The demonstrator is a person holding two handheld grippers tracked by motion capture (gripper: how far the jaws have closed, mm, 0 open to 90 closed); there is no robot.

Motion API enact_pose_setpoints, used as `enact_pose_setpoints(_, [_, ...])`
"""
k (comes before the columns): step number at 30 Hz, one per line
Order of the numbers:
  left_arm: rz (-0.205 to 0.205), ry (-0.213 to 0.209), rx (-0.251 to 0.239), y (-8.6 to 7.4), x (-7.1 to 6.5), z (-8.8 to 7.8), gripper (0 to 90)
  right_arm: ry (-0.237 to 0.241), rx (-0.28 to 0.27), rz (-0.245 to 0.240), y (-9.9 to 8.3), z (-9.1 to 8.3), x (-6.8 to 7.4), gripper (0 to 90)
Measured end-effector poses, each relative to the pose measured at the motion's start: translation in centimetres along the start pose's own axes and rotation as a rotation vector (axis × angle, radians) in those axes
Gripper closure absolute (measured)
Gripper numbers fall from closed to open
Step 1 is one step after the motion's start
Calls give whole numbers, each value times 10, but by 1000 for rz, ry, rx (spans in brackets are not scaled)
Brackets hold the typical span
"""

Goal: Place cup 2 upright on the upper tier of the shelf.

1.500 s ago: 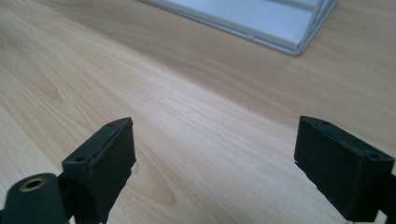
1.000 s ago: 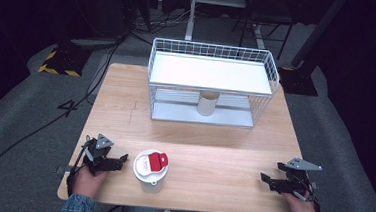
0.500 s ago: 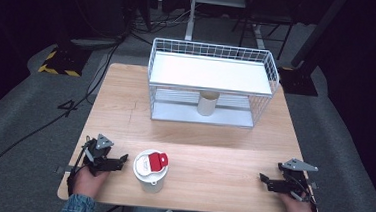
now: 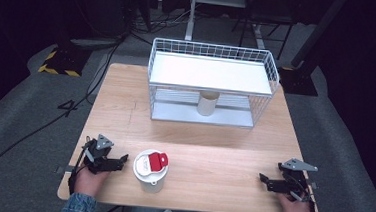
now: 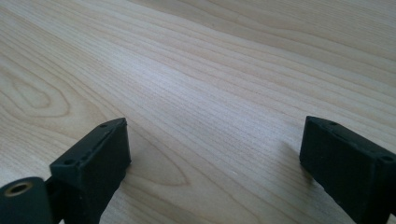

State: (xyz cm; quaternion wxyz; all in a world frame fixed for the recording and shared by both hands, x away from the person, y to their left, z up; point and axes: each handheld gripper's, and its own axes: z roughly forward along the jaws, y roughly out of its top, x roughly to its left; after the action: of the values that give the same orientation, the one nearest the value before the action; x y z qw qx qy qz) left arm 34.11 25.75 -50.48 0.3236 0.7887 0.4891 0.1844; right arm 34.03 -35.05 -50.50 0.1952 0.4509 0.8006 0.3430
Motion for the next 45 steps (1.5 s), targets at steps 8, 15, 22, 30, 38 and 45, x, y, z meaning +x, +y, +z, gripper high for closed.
enact_pose_setpoints(8, [15, -16, 7, 0, 0, 0, 92, 8, 7, -4, 2, 2, -1, 57])
enact_pose_setpoints(15, [-2, -42, -48, -1, -1, -12, 92, 4, 7, -2, 3, 3, 0, 53])
enact_pose_setpoints(22, [44, -59, -125, -1, -13, -34, 97, 3, 8, -1, 3, 3, 0, 53])
enact_pose_setpoints(30, [74, -122, -195, -5, -25, -57, 102, 1, 7, 3, 3, 4, 0, 53])
enact_pose_setpoints(38, [79, -143, -250, -14, -36, -75, 102, -5, 7, 4, 4, 5, 0, 53])
enact_pose_setpoints(45, [99, -189, -301, -21, -50, -87, 102, -6, 6, 4, 4, 5, 0, 53])
